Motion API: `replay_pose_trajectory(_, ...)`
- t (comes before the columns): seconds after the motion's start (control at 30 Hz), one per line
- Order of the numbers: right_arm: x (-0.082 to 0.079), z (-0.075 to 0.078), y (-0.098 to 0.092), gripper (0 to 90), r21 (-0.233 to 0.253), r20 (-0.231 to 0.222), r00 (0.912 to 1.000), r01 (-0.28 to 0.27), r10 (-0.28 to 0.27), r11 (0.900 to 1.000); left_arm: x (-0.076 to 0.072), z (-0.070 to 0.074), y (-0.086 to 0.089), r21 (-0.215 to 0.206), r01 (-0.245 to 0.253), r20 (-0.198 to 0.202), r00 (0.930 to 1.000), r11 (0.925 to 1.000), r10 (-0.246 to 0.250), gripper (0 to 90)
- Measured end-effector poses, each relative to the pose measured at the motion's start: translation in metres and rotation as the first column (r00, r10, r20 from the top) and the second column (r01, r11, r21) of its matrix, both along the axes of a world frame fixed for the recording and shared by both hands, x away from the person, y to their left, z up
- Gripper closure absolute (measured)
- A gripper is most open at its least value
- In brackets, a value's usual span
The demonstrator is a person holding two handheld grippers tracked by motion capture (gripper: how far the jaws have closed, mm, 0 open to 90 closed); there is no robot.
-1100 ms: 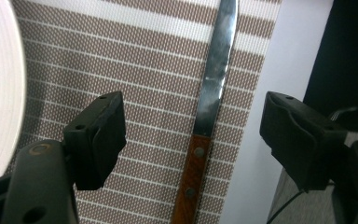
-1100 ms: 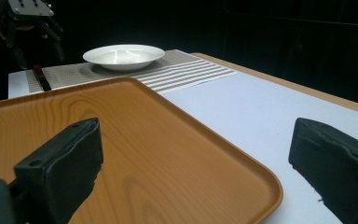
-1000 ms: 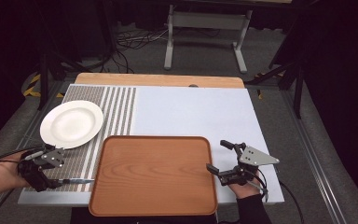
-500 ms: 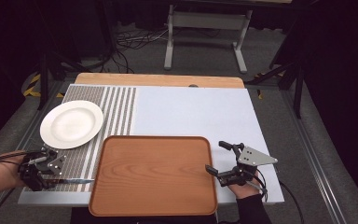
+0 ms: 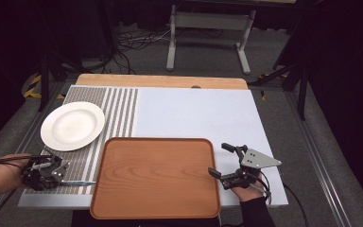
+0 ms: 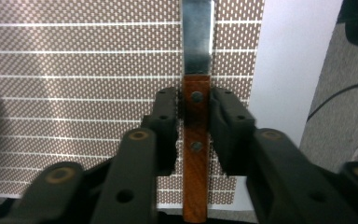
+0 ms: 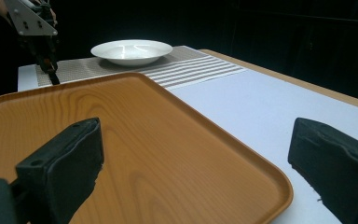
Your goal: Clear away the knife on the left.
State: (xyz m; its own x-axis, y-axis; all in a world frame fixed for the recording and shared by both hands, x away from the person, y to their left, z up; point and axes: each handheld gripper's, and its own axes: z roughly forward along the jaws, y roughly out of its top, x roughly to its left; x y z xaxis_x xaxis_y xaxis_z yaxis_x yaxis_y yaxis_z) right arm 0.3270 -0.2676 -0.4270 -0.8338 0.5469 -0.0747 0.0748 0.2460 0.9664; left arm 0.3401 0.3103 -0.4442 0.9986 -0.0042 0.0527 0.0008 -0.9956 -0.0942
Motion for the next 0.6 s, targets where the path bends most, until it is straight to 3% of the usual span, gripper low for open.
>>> replay_pose_trajectory(0.13,0.0,-0.0001,0.0,4.1,-0.001,-0.001,1.0,-0.001,0.001,1.0,-0.0006,-0.0007,-0.0017,0.024,0.009,0.009,0.9999,0.9997,-0.009,76.5)
replay_pose_trajectory(0.2,0.0001,-0.0002,0.0,4.1,-0.001,-0.002,1.0,-0.004,0.004,1.0,-0.0016,-0.0018,-0.0003,0.003,-0.006,0.006,1.0,1.0,0.006,76.9)
replay_pose_trajectory(0.6,0.0003,-0.0002,0.0006,4.2,0.002,-0.006,0.9999,-0.011,0.011,1.0,-0.0025,-0.0003,0.0012,0.001,-0.028,0.02,0.9994,0.9996,0.028,77.7)
